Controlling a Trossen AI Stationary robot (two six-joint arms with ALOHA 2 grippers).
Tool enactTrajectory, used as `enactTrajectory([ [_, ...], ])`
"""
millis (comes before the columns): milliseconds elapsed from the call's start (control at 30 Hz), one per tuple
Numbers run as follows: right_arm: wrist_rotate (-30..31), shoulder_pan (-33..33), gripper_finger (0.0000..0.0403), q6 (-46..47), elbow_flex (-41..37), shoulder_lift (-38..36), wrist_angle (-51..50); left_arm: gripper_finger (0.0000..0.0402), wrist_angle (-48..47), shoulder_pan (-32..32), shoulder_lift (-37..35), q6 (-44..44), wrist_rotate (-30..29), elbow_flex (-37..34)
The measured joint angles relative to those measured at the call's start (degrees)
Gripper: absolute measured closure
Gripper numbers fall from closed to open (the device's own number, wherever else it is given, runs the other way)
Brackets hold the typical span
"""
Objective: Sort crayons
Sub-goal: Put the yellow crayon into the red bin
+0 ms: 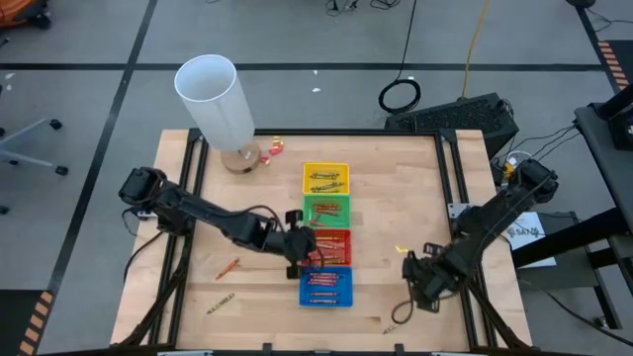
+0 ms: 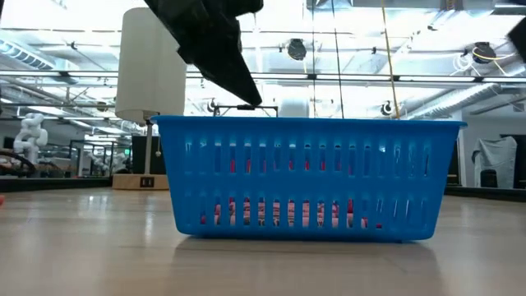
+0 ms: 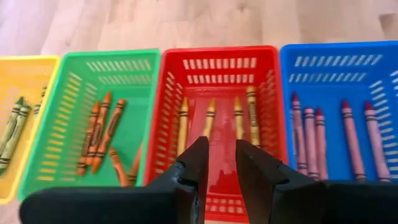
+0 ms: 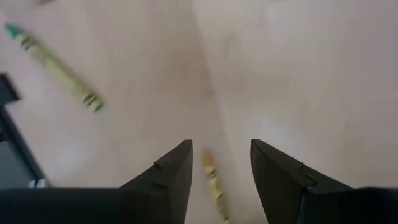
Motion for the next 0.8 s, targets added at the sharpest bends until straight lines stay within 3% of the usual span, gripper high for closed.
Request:
enactTrajectory([
  [267,0.1,10.89,0.0257,12.31,-0.02,0.98,0.97,0.0322,0.63,-6.54,0.0,-4.88,-5.9,0.0],
  [500,0.01,16.54,0.0257,15.4,-0.09,5.2,1.48,0.0322,1.65,-9.57,0.0,-7.53,-10.03,0.0],
  [800,0.59,19.23,0.0257,12.52,-0.09,10.09,-1.21,0.0322,4.09,-9.82,0.02,-7.68,-10.45,0.0],
])
